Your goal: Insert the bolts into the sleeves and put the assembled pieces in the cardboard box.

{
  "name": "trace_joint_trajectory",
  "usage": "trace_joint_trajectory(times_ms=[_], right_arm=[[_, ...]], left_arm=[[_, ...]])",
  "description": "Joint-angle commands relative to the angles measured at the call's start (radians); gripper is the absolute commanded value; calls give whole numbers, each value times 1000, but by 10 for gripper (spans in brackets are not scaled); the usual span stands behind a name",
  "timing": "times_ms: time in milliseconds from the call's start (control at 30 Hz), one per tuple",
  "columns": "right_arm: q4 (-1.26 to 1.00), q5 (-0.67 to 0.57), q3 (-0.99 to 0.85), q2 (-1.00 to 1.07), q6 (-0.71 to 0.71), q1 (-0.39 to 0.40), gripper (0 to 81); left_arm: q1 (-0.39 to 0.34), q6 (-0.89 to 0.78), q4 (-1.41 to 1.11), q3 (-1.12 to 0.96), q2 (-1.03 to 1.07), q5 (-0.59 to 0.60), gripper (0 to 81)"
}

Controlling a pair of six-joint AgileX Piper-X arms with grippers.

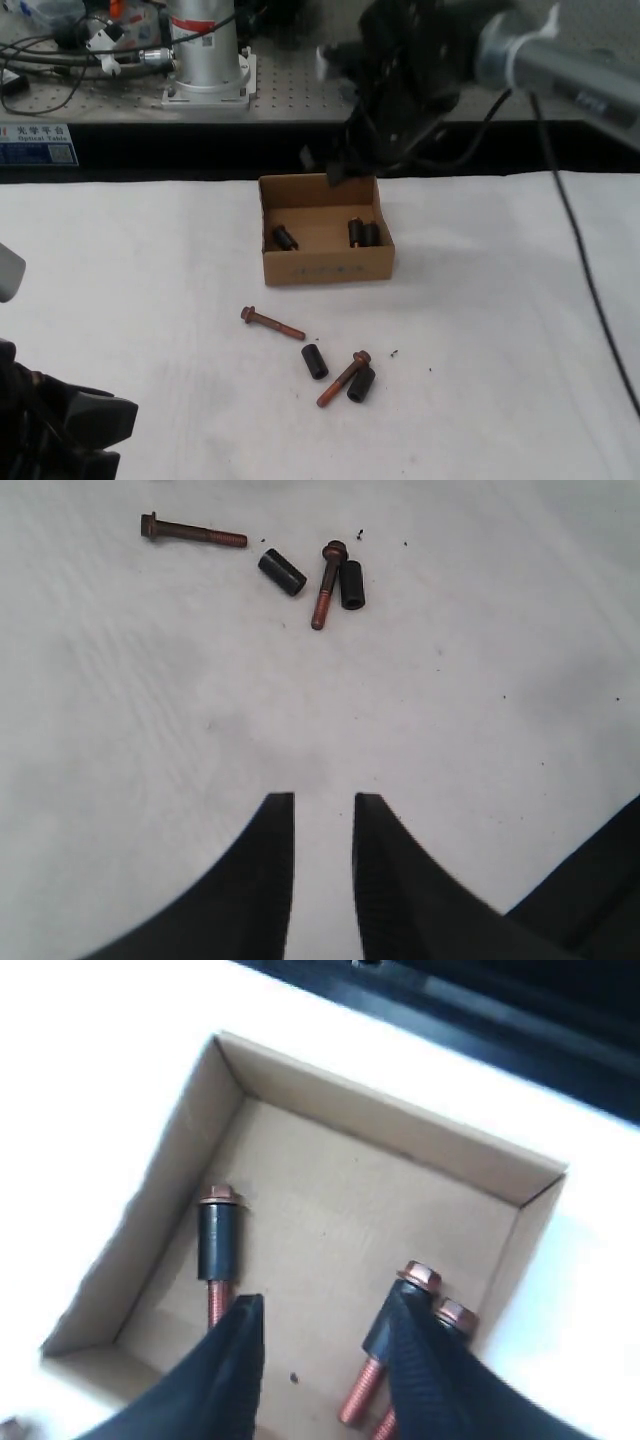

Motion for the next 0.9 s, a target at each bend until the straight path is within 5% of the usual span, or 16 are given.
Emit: trace_joint_trajectory(times_ms=[0, 433, 867], right_arm=[[75, -15, -7, -34, -42, 8, 304], [39, -56, -7, -10, -250, 185, 304], [83, -35, 31, 89, -252, 201, 304]], left_arm=[[3, 3, 1, -1, -5, 1, 158], [3, 10, 1, -1, -5, 1, 158], [3, 10, 1, -1, -5, 1, 158]])
